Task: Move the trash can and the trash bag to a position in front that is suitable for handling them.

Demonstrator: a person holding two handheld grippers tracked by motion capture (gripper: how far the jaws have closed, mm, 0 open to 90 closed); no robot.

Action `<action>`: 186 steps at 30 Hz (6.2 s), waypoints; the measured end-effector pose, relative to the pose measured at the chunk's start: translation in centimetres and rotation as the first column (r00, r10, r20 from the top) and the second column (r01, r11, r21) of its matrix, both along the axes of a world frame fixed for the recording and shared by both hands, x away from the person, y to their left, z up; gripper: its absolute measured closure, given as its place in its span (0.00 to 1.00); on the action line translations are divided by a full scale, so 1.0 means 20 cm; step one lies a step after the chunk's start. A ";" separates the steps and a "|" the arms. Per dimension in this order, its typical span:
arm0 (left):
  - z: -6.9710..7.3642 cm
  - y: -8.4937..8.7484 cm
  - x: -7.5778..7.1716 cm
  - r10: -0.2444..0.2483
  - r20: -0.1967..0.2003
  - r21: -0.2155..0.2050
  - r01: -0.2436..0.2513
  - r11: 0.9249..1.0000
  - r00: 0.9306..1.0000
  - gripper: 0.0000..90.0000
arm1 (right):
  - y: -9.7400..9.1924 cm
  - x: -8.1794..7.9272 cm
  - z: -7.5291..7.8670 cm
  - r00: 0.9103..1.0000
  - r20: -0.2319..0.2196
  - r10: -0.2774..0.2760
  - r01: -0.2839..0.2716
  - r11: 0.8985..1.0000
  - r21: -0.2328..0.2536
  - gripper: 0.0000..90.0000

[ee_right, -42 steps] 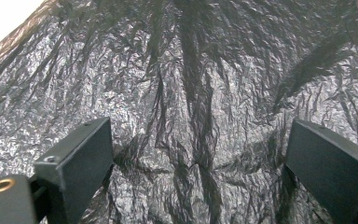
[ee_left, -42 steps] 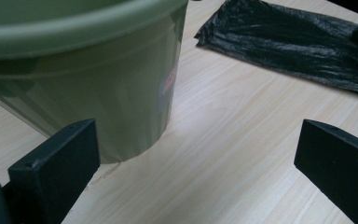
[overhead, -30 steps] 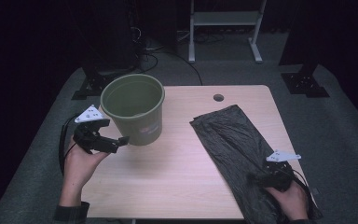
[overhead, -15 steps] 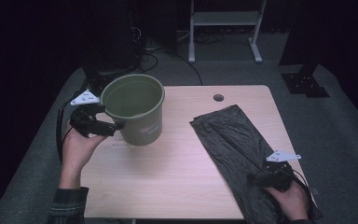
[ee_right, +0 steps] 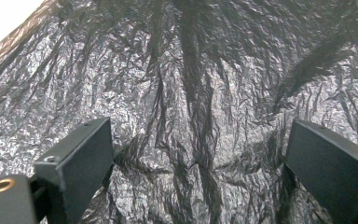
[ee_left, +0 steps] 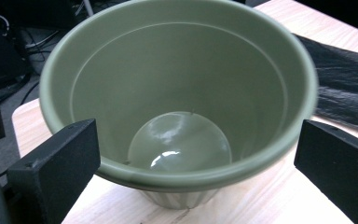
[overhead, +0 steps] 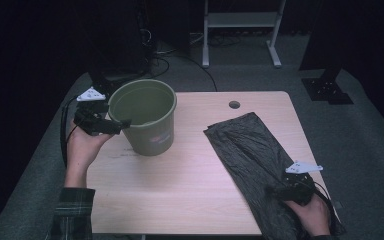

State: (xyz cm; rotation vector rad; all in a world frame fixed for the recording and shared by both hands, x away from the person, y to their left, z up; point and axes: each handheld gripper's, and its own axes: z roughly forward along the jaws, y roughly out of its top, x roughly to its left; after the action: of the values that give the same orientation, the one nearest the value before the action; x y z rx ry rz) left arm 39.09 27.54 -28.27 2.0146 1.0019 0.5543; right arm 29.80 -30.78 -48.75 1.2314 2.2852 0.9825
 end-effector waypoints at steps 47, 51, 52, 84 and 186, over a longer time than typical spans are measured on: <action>-0.12 0.03 0.16 0.016 -0.072 -0.036 -0.019 0.999 0.997 0.00 | 0.00 0.00 0.00 1.000 0.001 -0.002 0.002 1.000 -0.001 0.07; -0.12 0.00 0.16 -0.001 -0.076 -0.038 -0.002 0.999 0.997 0.00 | 0.00 0.00 0.00 1.000 0.001 -0.002 0.002 1.000 0.000 0.07; -0.12 -0.02 0.15 -0.014 -0.080 -0.037 0.011 0.999 0.997 0.00 | 0.00 0.00 0.00 1.000 0.000 -0.002 0.002 1.000 0.000 0.07; -0.17 -0.36 -0.02 -0.238 -0.123 -0.074 0.230 0.970 0.963 0.00 | 0.00 0.00 0.00 1.000 -0.002 -0.004 0.004 1.000 0.001 0.07; -0.78 -0.25 -0.53 -0.245 -0.050 -0.022 0.244 0.970 0.968 0.00 | 0.00 -0.01 0.00 1.000 -0.001 0.001 -0.001 1.000 0.003 0.07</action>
State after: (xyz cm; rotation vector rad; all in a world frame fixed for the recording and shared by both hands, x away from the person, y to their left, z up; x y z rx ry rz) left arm 28.55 22.50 -43.88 2.1093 0.7695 0.3612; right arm 29.61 -30.80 -48.75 1.2330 2.2859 0.9866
